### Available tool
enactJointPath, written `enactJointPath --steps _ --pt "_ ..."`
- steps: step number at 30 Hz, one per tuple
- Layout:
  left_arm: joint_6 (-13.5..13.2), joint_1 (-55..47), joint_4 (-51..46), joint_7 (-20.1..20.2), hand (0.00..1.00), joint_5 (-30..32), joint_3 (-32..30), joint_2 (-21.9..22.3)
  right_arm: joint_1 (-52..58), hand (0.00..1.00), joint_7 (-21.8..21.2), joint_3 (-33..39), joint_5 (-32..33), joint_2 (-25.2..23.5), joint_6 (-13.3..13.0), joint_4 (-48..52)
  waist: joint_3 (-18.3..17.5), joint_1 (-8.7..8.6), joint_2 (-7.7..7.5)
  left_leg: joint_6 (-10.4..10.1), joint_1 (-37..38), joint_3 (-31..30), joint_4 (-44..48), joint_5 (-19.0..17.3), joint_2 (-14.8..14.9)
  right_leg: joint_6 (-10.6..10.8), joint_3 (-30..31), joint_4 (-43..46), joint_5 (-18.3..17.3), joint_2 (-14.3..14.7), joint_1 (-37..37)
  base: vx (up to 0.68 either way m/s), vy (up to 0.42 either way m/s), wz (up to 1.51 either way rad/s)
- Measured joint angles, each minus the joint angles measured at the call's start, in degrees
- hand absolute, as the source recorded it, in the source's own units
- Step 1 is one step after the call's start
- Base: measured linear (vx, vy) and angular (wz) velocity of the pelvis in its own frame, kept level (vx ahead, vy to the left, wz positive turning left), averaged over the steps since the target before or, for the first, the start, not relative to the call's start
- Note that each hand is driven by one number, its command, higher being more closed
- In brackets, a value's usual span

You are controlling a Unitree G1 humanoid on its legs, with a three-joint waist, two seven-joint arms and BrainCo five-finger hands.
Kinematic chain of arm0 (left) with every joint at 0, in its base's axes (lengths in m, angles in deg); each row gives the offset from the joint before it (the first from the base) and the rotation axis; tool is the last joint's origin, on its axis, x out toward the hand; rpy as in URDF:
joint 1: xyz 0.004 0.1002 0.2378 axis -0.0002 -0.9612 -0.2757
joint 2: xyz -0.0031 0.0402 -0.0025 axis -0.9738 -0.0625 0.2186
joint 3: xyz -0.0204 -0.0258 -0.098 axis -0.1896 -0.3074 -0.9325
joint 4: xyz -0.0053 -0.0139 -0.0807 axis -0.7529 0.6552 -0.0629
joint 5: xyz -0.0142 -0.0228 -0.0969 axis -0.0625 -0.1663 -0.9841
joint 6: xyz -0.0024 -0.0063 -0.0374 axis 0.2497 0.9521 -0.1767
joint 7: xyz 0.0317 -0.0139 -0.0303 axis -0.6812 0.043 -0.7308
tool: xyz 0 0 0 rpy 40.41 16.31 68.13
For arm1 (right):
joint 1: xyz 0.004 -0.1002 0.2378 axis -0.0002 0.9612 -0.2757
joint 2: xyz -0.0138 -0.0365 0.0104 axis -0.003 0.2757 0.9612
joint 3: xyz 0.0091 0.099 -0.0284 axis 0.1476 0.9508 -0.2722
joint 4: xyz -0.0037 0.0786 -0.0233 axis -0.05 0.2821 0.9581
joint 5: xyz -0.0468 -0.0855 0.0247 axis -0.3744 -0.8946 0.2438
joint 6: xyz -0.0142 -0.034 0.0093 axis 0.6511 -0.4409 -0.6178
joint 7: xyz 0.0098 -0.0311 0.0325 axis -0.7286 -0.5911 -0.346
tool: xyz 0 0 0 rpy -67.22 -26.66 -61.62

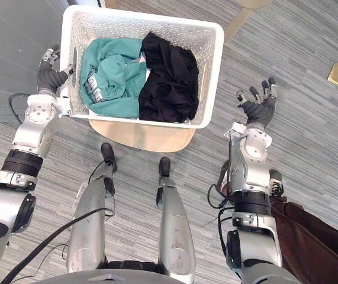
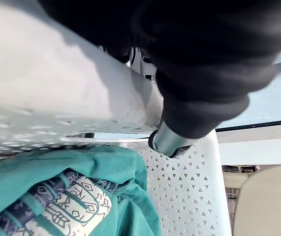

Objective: Pick up the laundry basket with both hands and put the clothes into the washing machine.

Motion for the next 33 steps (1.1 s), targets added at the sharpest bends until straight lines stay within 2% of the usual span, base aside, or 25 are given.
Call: enactJointPath --steps 7,11,18,21,24,26,30,33 --pt "0.0 0.2 0.0 0.3 0.0 0.2 1.3 -1.1 -0.9 0.0 0.0 0.0 0.0 0.0 0.1 -1.6 0.0 0.33 0.0 -0.2 1.1 -0.1 -2.3 1.8 -0.4 0.0 -0.2 0.0 0.0 -0.1 0.2 0.0 -0.012 0.02" --pt "-0.1 0.2 -0.9 1.1 0.0 2.3 2.4 -2.6 0.2 0.0 -0.6 0.1 0.0 0.0 0.1 -1.7 0.0 0.37 0.0 -0.2 1.5 0.0 -3.1 2.4 -0.6 -0.1 -0.2 -0.1 0.0 -0.1 0.3 0.0 0.0 0.0" --pt "0.0 -3.7 -9.8 0.0 0.0 4.6 1.9 -2.4 6.6 0.0 -1.1 1.3 -0.1 -0.9 0.0 0.2 0.0 0.54 -0.02 -0.3 4.7 -0.1 -4.6 2.9 -0.9 -0.2 -0.6 -0.4 0.1 -0.3 3.1 0.0 -0.012 0.03" --pt "-0.4 -9.3 -18.8 -2.4 0.0 9.0 -2.0 -0.4 12.7 0.0 -2.0 3.0 -0.6 -3.5 -0.1 5.0 0.0 0.62 0.02 -0.3 7.4 -0.5 -4.3 2.8 -1.1 -0.6 -1.3 0.5 -0.7 -0.4 5.7 0.03 -0.046 0.1" --pt "-1.1 -18.5 -26.6 -3.5 0.0 12.5 -6.3 2.6 21.8 0.0 -2.4 3.6 -1.8 -5.8 -0.2 10.3 -0.1 0.87 0.01 -1.3 11.7 -1.1 -2.0 0.4 -1.7 -1.1 -1.9 5.1 -4.8 -1.5 9.5 0.02 -0.066 0.21" --pt "-1.2 -25.6 -30.8 -3.4 0.0 12.6 -8.4 4.0 25.6 0.0 -3.5 3.5 -3.0 -7.8 -0.1 12.3 -0.4 1.34 0.01 -1.5 14.1 -1.1 0.1 -1.8 -1.7 -1.4 -1.8 7.9 -7.3 -1.9 11.7 -0.01 -0.106 0.06" --pt "-1.2 -41.9 -36.5 -0.9 0.0 13.6 -11.8 9.5 36.0 0.0 -7.6 3.3 -5.5 -12.4 0.4 14.6 -4.5 2.18 -0.25 -2.5 17.8 -2.2 3.8 -4.6 -1.7 -2.2 -3.0 12.4 -11.9 -2.5 15.7 0.02 -0.111 0.17" --pt "-1.1 -51.3 -38.5 1.9 0.0 13.7 -13.1 12.9 42.0 0.0 -10.8 3.3 -7.5 -15.4 1.5 14.4 -7.8 2.43 -1.01 -3.7 20.4 -4.8 3.8 -4.6 -2.6 -3.0 -5.2 14.4 -14.5 -3.1 19.1 0.04 -0.132 0.39"
